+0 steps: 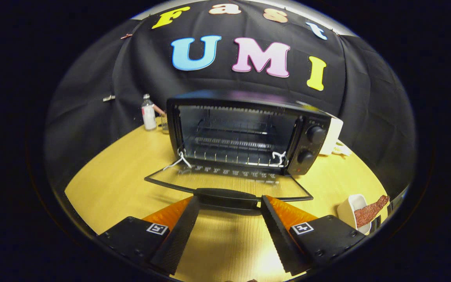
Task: Open the toaster oven, put the food inside, and close the toaster oven door.
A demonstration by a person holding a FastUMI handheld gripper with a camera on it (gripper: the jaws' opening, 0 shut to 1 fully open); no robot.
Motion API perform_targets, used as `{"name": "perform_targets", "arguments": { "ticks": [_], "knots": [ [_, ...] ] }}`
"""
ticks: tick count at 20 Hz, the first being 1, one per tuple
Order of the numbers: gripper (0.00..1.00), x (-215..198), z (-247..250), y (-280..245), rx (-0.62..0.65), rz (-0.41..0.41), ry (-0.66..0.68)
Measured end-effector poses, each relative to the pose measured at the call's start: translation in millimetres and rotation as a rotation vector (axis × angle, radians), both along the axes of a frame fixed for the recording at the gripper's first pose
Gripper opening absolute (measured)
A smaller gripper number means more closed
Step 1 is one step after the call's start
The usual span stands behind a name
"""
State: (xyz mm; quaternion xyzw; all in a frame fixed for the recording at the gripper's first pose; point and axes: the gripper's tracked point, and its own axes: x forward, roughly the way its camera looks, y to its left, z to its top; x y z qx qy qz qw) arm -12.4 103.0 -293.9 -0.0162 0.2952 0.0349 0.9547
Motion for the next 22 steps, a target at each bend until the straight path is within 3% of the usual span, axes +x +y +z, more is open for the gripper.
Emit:
{"name": "perform_targets", "arguments": {
  "ticks": [4, 10, 22],
  "knots": [
    [0.98, -17.5, -26.7, -5.0, 0.032, 0.003, 0.089],
    [0.98, -19.3, 26.9, -26.4, 0.028, 0.046, 0.016],
    [0.98, -16.2, 161.9, -175.9, 0.052, -0.172, -0.167]
  ]
}}
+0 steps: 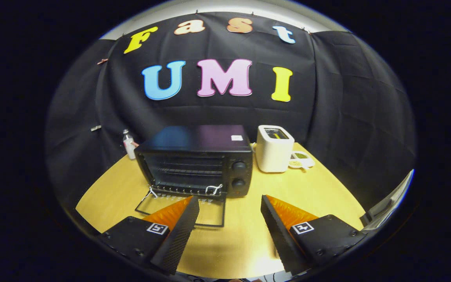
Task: Open the toaster oven, put the food inside, and close the toaster oven door.
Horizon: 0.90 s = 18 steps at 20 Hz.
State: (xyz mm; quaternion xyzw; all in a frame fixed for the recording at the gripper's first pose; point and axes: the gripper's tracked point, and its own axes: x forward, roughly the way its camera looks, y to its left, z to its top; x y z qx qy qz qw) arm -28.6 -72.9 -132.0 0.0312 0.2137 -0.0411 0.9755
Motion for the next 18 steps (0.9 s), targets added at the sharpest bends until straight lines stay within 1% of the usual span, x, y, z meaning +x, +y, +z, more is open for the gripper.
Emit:
{"name": "perform_targets", "arguments": {
  "ticks": [3, 6, 8, 11, 13, 16, 18],
  "knots": [
    [0.98, 4.7, 18.3, -41.5, -0.018, -0.020, -0.025],
    [0.98, 9.9, 27.7, -75.4, -0.011, 0.004, -0.014],
    [0.98, 9.5, 25.4, -96.8, 0.006, 0.024, 0.007],
    [0.98, 9.1, 3.3, -124.0, 0.053, 0.048, 0.078],
    [0.98, 3.6, -17.9, -134.7, 0.112, 0.070, 0.145],
    [0.99, -11.1, -55.4, -149.8, 0.193, 0.095, 0.250],
    [0.99, -19.4, -83.9, -160.5, 0.224, 0.097, 0.314]
  ]
}}
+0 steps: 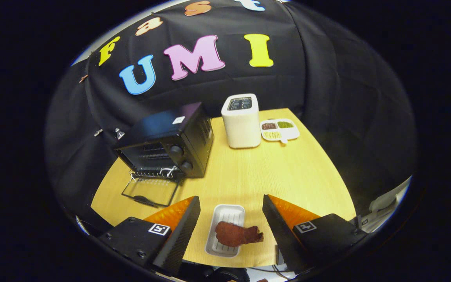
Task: Open the toaster oven, put the food inside, and close the toaster oven door.
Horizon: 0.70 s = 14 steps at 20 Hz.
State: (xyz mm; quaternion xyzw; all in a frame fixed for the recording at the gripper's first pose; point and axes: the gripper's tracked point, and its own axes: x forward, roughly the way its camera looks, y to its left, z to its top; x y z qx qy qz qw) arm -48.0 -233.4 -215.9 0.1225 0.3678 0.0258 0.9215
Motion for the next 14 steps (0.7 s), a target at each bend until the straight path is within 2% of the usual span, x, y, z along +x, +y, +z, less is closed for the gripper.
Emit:
{"name": "perform_targets", "arguments": {
  "ticks": [6, 10, 11, 12, 14],
  "knots": [
    [0.99, -33.8, -62.7, -10.8, 0.126, -0.010, 0.236],
    [0.95, -41.0, -81.3, -9.9, 0.213, -0.028, 0.311],
    [0.86, -40.1, -80.6, -9.1, 0.231, -0.030, 0.314],
    [0.83, -39.9, -79.8, -8.0, 0.250, -0.033, 0.316],
    [0.69, -37.8, -81.7, -7.3, 0.273, -0.060, 0.327]
  ]
}}
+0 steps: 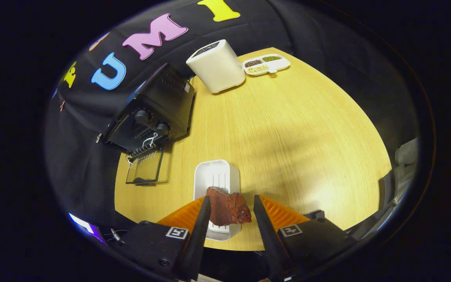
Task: Open the toaster oven, put the food inside, and close the toaster oven door.
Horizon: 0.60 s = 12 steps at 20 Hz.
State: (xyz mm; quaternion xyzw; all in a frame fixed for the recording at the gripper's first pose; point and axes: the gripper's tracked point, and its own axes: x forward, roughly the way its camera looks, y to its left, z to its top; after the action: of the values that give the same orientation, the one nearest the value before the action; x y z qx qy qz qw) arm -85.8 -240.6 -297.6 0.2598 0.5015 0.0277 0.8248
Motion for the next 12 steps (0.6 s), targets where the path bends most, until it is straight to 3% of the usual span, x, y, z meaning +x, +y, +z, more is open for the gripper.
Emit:
{"name": "perform_targets", "arguments": {
  "ticks": [4, 7, 9, 12],
  "knots": [
    [0.40, -5.4, -8.4, 3.2, 0.061, -0.040, 0.052],
    [0.35, -10.1, -2.6, 7.5, 0.127, -0.029, 0.085],
    [0.25, -10.6, -2.4, 21.2, 0.181, -0.036, 0.084],
    [0.18, -7.3, 2.7, 27.1, 0.178, 0.000, 0.051]
  ]
}}
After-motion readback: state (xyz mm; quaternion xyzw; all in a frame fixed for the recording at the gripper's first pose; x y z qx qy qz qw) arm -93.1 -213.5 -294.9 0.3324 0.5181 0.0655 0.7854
